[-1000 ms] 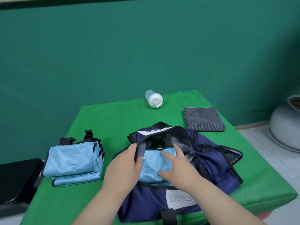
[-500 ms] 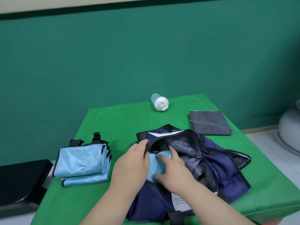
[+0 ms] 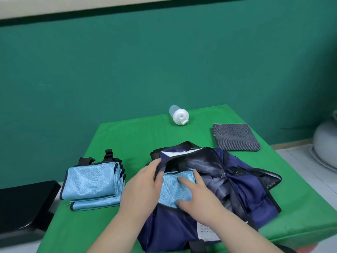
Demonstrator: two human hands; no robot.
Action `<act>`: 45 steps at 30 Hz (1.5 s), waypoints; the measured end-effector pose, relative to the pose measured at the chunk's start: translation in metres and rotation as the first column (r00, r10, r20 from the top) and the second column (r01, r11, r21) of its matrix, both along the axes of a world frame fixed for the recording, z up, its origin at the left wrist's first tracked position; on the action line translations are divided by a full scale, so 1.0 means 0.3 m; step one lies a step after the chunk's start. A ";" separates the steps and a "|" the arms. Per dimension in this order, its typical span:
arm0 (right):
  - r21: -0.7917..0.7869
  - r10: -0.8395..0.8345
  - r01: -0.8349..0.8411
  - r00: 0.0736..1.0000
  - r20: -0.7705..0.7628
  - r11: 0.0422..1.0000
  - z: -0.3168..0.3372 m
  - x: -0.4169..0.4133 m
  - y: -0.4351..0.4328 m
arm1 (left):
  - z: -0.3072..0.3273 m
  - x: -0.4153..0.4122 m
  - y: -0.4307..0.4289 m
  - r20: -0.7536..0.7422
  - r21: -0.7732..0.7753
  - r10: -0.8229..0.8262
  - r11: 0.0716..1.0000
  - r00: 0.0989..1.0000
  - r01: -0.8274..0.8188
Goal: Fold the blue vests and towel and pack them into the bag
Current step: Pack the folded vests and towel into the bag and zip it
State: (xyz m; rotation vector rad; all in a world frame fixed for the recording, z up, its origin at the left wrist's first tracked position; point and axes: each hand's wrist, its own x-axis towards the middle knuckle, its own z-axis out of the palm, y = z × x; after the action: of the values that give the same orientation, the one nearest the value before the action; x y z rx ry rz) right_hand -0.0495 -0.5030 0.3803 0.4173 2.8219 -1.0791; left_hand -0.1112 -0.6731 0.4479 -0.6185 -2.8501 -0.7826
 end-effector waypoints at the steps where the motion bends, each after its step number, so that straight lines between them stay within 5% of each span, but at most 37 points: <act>1: 0.008 0.005 -0.005 1.000 -0.002 1.000 0.002 -0.005 -0.010 | 0.000 0.000 0.000 0.004 0.015 0.002 1.000 1.000 -0.002; 17: 0.006 0.137 -0.138 0.982 -0.126 0.990 -0.047 -0.067 -0.131 | -0.003 -0.002 -0.023 -0.026 0.056 0.000 0.998 1.000 0.002; 23: -0.139 0.182 -0.209 0.965 -0.188 0.968 -0.036 -0.029 -0.051 | -0.055 0.012 -0.021 0.000 0.014 -0.190 0.982 0.982 0.190; 29: 0.082 0.195 -0.183 0.962 -0.189 0.980 -0.014 0.066 0.096 | -0.101 0.024 -0.005 -0.365 -0.104 -0.277 0.961 0.889 0.256; 33: 0.229 0.187 -0.151 0.972 -0.144 0.962 -0.006 0.115 0.177 | -0.116 0.032 0.070 -0.371 -0.419 -0.611 0.782 0.699 0.461; 36: 0.297 0.241 -0.196 0.963 -0.120 0.935 0.005 0.123 0.205 | -0.132 -0.017 0.134 -0.206 -0.652 -0.719 0.606 0.663 0.455; 42: 0.336 0.292 -0.259 0.955 -0.050 0.905 -0.023 0.116 0.247 | -0.135 -0.087 0.169 0.105 -0.780 -0.751 0.345 0.652 0.523; 45: 0.391 0.335 -0.318 0.942 0.024 0.864 -0.049 0.104 0.257 | -0.136 -0.093 0.171 0.145 -0.792 -0.792 0.267 0.593 0.550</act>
State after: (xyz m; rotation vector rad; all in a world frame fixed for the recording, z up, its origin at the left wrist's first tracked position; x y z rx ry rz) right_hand -0.0182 -0.4258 0.3656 -0.0702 2.9926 -0.4633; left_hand -0.1393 -0.6217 0.4071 -1.9897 -2.3894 0.6465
